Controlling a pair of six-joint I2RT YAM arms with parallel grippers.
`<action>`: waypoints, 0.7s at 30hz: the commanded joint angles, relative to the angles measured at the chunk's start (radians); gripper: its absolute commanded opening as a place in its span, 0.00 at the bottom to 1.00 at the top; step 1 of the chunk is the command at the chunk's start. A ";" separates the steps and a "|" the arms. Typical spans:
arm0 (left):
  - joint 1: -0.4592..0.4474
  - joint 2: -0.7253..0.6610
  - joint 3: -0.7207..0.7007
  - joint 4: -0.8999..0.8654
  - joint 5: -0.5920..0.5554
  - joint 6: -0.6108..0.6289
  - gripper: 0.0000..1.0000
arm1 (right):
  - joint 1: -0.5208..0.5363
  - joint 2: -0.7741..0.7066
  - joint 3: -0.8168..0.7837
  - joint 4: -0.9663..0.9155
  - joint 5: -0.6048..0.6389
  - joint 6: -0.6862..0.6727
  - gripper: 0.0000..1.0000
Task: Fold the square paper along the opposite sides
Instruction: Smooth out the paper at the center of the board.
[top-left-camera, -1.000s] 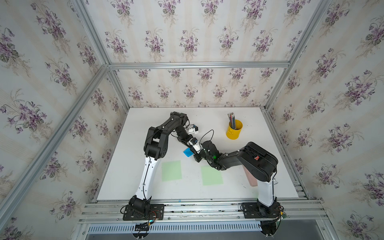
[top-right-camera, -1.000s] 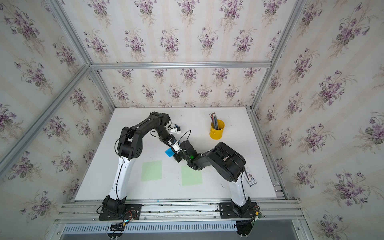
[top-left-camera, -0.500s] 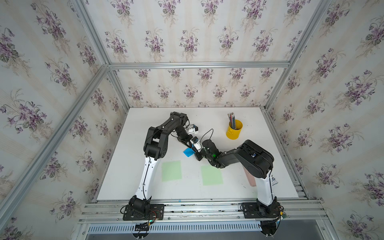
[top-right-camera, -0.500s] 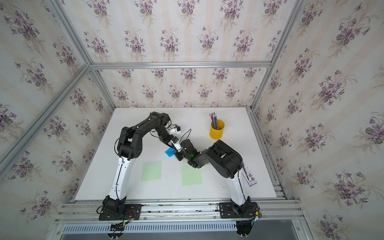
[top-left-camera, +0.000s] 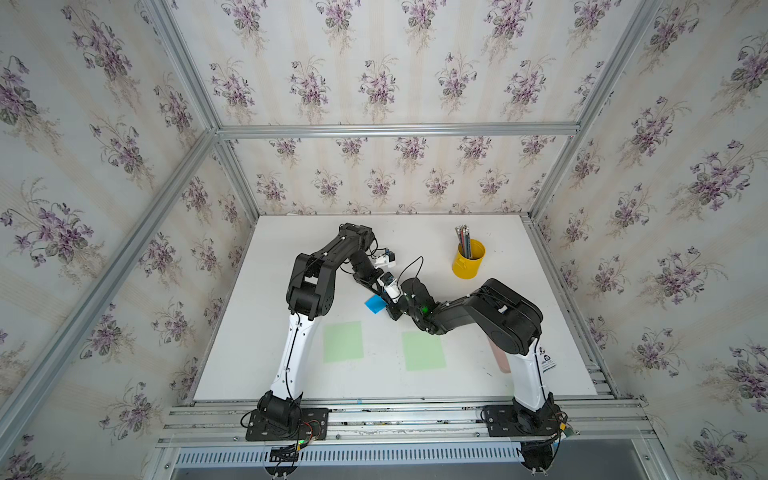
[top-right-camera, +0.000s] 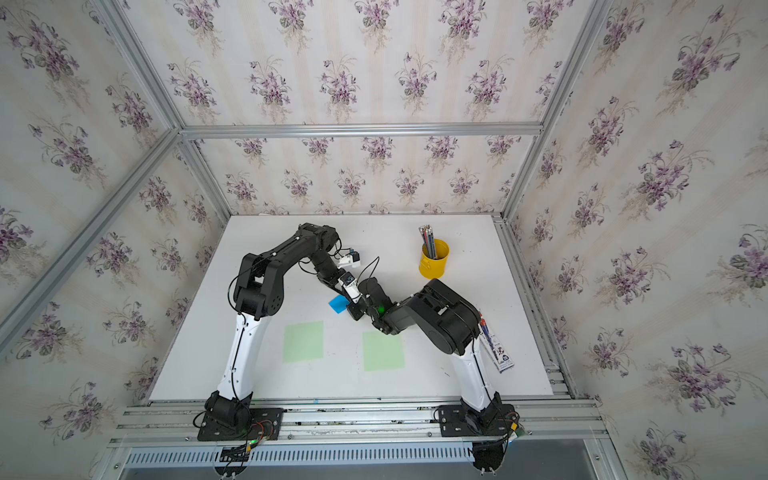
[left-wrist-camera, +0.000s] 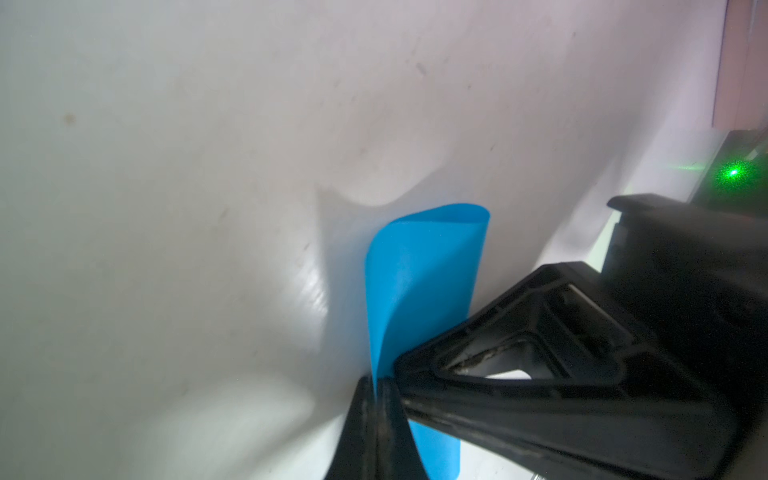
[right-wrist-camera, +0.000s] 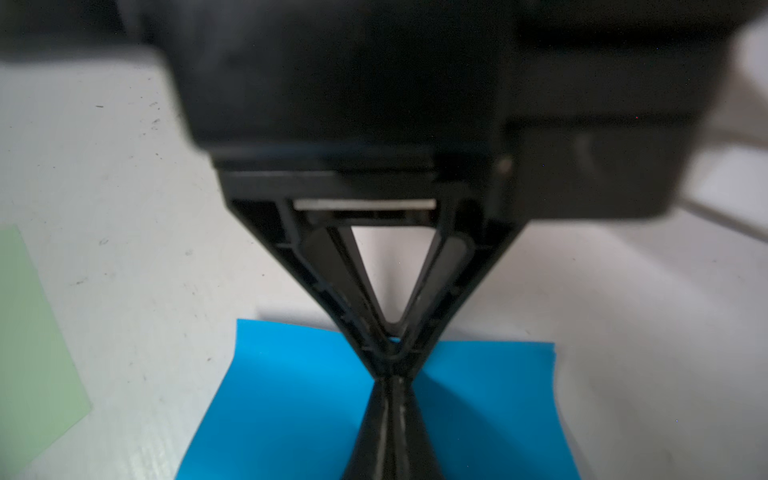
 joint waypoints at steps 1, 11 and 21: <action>-0.002 0.009 0.000 0.019 -0.084 0.022 0.00 | 0.005 0.009 -0.014 -0.099 0.034 -0.005 0.00; -0.002 0.010 0.002 0.018 -0.101 0.023 0.00 | 0.015 -0.037 -0.106 -0.101 0.064 0.003 0.00; -0.006 0.012 0.010 0.015 -0.098 0.028 0.00 | 0.024 -0.094 -0.192 -0.090 0.085 0.022 0.00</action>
